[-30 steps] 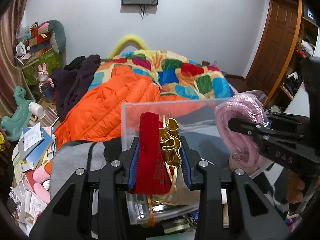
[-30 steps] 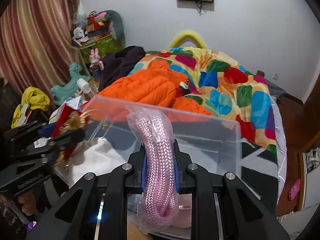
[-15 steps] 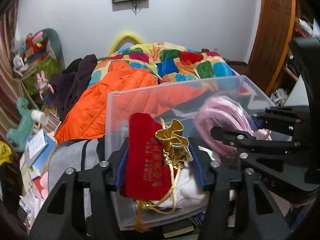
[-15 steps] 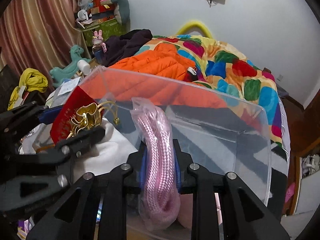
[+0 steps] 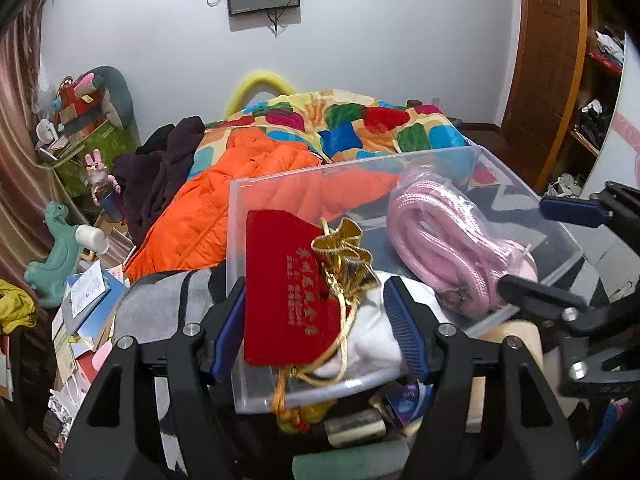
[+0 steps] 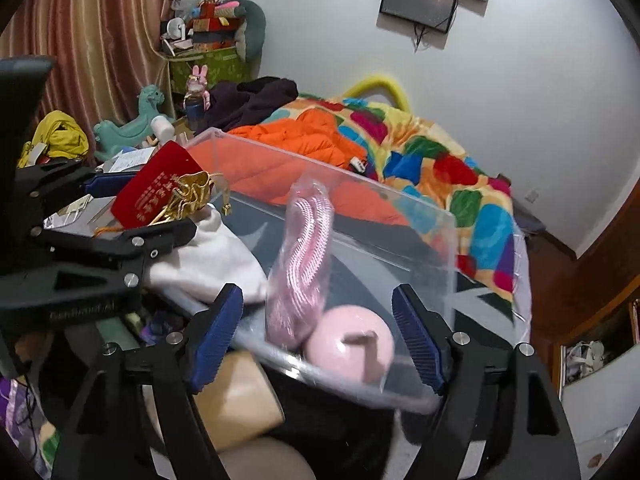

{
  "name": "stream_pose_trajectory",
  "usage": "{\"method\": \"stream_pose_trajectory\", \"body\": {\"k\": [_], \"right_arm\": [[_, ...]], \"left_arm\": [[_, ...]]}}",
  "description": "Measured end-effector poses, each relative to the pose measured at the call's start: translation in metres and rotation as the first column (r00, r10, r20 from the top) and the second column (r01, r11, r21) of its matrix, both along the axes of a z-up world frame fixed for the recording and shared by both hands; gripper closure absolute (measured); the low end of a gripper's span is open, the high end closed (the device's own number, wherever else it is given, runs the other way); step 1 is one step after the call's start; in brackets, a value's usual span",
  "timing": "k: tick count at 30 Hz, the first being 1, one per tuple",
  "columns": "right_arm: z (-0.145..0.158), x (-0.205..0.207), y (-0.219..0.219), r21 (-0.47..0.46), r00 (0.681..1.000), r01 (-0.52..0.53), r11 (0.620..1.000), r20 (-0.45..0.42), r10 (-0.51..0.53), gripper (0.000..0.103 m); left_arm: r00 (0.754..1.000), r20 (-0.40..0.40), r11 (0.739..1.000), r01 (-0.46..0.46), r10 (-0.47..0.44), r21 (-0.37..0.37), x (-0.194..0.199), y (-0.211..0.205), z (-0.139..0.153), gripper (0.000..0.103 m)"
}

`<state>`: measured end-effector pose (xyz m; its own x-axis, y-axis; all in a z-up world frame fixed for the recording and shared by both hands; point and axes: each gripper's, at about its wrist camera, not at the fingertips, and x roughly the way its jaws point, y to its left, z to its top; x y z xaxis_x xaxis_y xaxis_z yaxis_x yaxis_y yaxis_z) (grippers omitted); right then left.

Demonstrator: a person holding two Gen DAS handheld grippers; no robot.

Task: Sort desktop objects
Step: 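Carry the red pouch and pink rope bag over the clear box and release both, then grasp the light blue bottle with the left tool while the right tool grasps the white round lid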

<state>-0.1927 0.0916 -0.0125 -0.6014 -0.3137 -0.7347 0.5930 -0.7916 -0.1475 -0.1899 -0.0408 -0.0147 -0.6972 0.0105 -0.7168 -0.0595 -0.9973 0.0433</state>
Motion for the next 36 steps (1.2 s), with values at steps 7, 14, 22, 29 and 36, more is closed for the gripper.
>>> {"method": "stream_pose_trajectory", "body": {"k": [7,14,22,29,36], "right_arm": [[0.006,0.022,0.025,-0.063,1.0,0.019,0.998,0.001,-0.019,0.026],[0.013,0.056,0.041,-0.1,0.992,0.011,0.995,-0.122,-0.024,0.022],[0.022,0.101,0.052,-0.167,0.978,-0.042,0.985,-0.209,0.006,0.0],[0.006,0.104,0.065,-0.197,0.996,-0.034,0.98,-0.082,0.018,0.0],[-0.009,0.087,0.093,-0.288,1.0,0.005,0.958,0.024,0.002,0.0]], "left_arm": [[0.999,-0.033,1.0,-0.005,0.005,-0.009,0.027,0.001,0.012,0.028],[0.999,-0.045,1.0,0.002,-0.001,0.022,0.058,0.001,0.017,0.027],[0.995,-0.1,0.998,0.02,-0.014,0.061,0.096,0.0,0.015,0.016],[0.994,-0.109,0.998,0.027,-0.019,0.065,0.12,-0.004,0.012,0.011],[0.994,-0.103,0.996,0.053,-0.046,0.066,0.135,-0.002,-0.003,0.011]]}}
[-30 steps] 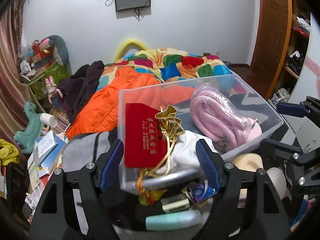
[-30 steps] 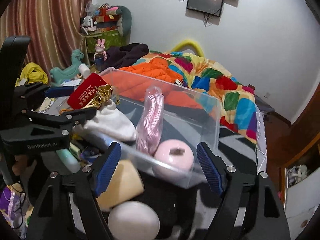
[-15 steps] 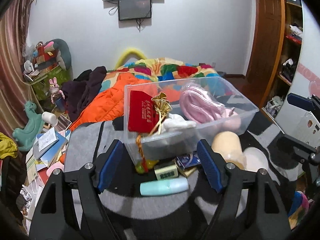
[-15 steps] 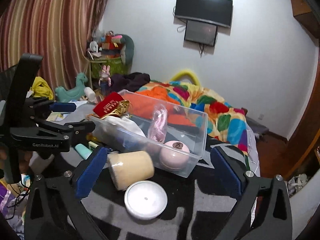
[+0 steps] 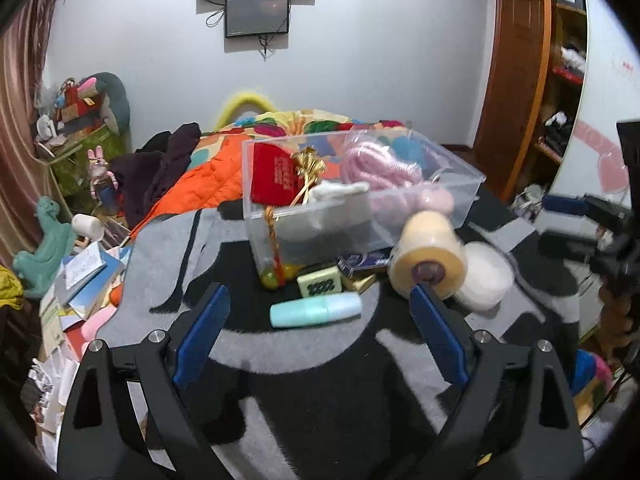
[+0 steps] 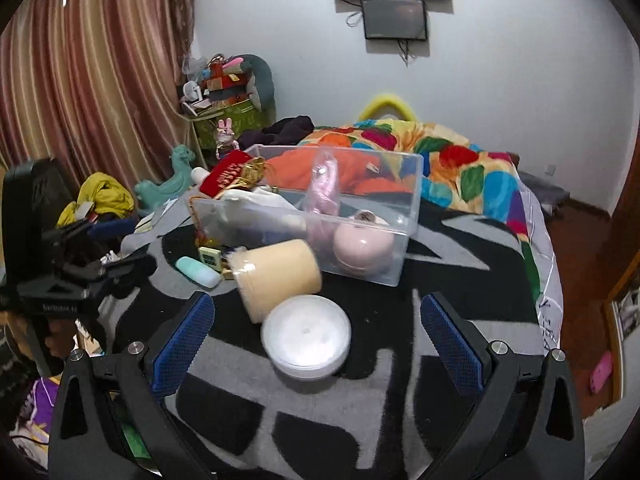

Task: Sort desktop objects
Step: 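Grasp the light blue bottle with the left tool while the right tool grasps the white round lid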

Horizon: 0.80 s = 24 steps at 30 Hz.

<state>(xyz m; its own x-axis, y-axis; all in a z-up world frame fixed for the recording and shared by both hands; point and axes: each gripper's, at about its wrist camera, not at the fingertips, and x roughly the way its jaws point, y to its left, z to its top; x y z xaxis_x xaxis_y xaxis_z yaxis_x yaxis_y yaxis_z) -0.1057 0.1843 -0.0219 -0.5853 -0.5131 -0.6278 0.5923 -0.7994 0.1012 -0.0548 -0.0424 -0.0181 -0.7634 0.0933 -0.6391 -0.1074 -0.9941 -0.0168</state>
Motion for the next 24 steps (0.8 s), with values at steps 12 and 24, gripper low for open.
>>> {"method": "stream_pose_trajectory", "body": {"k": [12,24], "right_arm": [[-0.044,-0.009,0.002,0.105,0.997,-0.054,0.993,0.057,0.048,0.0],[-0.066,-0.021,-0.029,0.124,0.986,-0.087,0.988,0.151,0.068,0.009]], "left_arm": [[0.989,0.146,1.0,-0.009,0.012,-0.019,-0.032,0.004,-0.039,0.011],[0.975,0.223,0.999,-0.028,0.023,0.021,-0.056,0.01,-0.063,0.011]]}}
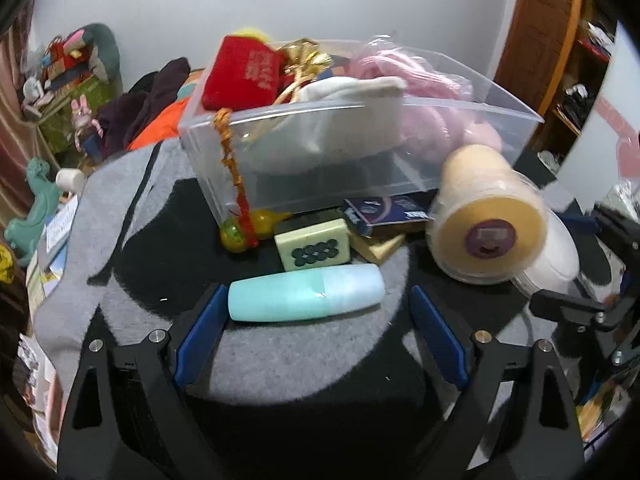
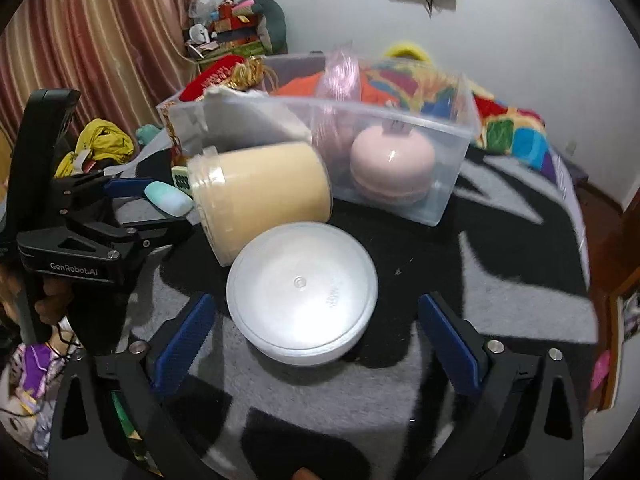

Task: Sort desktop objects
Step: 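Grasp the light blue bottle with the left tool while the right tool grasps the white round lid, then carry the blue bottle and white lid into the clear box and release both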

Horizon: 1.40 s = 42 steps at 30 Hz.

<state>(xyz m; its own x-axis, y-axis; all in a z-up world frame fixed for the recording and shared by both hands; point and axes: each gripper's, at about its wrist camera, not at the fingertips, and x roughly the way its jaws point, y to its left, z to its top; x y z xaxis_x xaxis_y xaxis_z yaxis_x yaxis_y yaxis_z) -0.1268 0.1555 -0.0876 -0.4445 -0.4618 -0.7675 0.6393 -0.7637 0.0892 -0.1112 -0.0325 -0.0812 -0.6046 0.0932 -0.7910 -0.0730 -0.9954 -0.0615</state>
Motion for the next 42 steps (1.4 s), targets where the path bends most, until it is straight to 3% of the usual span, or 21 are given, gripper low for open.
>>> {"method": "stream_pose_trajectory", "body": {"k": [3,8,12,20,26,42], "right_arm": [[-0.002,-0.002,0.001,0.008,1.0,0.026,1.0,-0.018,-0.026,0.017],[0.0,0.004,-0.005,0.007,0.999,0.015,1.0,-0.031,-0.015,0.04],[0.002,0.008,-0.008,0.027,0.999,0.017,0.999,-0.04,-0.016,0.04],[0.007,0.004,0.005,-0.021,0.999,0.04,0.999,0.02,-0.04,0.04],[0.019,0.0,0.015,-0.042,0.997,0.077,0.996,0.015,-0.076,0.04],[0.083,-0.025,0.027,-0.158,0.977,0.163,0.974,-0.112,-0.182,0.04]], "left_arm": [[1.0,-0.008,0.999,-0.019,0.019,0.03,-0.001,-0.004,0.001,0.011],[0.999,-0.026,0.999,-0.041,0.042,0.027,0.001,-0.004,0.002,0.027],[0.998,-0.037,0.999,-0.048,0.049,0.025,0.004,-0.002,0.003,0.029],[0.996,-0.073,0.998,-0.056,0.056,0.007,0.016,-0.01,0.008,0.03],[0.987,-0.147,0.997,-0.064,0.059,-0.031,0.031,-0.014,0.031,0.03],[0.949,-0.312,0.999,-0.05,0.043,-0.015,0.024,-0.021,0.091,0.03]]}}
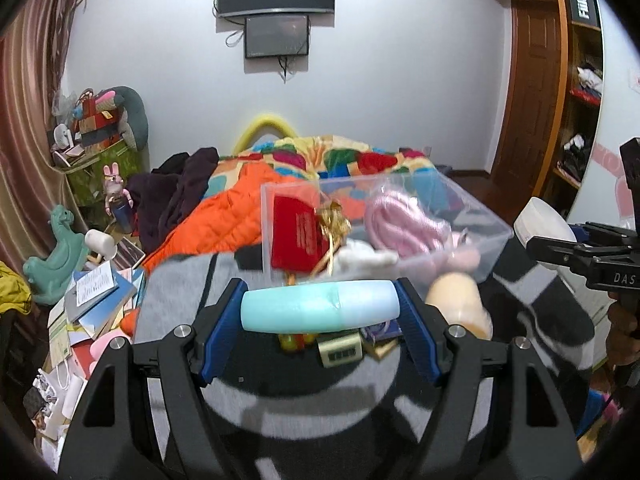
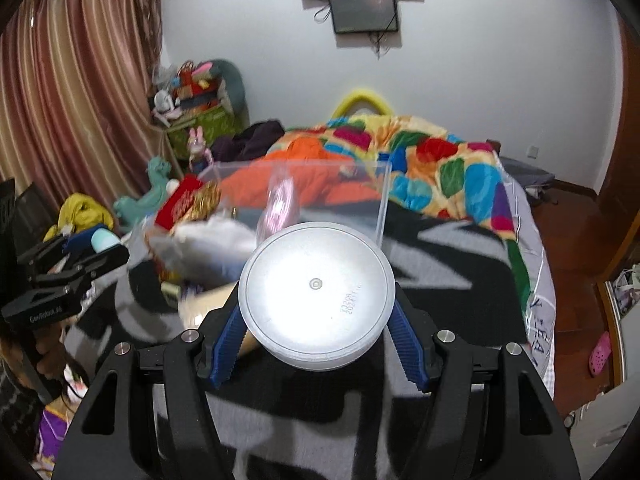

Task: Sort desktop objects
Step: 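Carry the blue bottle and white lid into the clear box and release both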

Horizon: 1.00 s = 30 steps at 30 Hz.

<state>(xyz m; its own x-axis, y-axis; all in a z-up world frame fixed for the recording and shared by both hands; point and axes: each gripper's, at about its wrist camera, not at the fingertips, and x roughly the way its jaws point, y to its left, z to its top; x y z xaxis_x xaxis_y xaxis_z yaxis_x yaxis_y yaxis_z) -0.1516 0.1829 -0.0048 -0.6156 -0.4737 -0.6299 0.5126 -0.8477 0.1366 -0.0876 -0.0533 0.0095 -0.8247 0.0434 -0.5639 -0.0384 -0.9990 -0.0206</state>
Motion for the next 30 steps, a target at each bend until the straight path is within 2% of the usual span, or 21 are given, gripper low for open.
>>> {"method": "stream_pose_trajectory", "body": {"k": [9,16,27,30], "right_arm": [[0.005,-0.035,-0.011,-0.032,0.999,0.037,0.999,-0.007,-0.037,0.04],[-0.012,-0.065,-0.032,-0.029,0.998,0.028,0.999,0.056,-0.027,0.04],[-0.026,-0.067,-0.066,0.022,0.998,-0.034,0.999,0.05,0.033,0.04],[-0.028,-0.062,-0.071,0.045,0.998,-0.05,0.998,0.031,0.048,0.04]], "left_arm": [[1.0,-0.023,1.0,0.001,0.0,0.021,-0.027,0.001,0.007,0.03],[1.0,0.026,0.997,-0.016,0.015,0.07,-0.061,-0.003,-0.007,0.03],[0.998,0.062,0.997,-0.004,-0.001,0.082,-0.087,0.001,-0.029,0.03],[0.998,0.057,0.999,-0.005,0.001,0.054,-0.088,0.006,-0.033,0.03]]}}
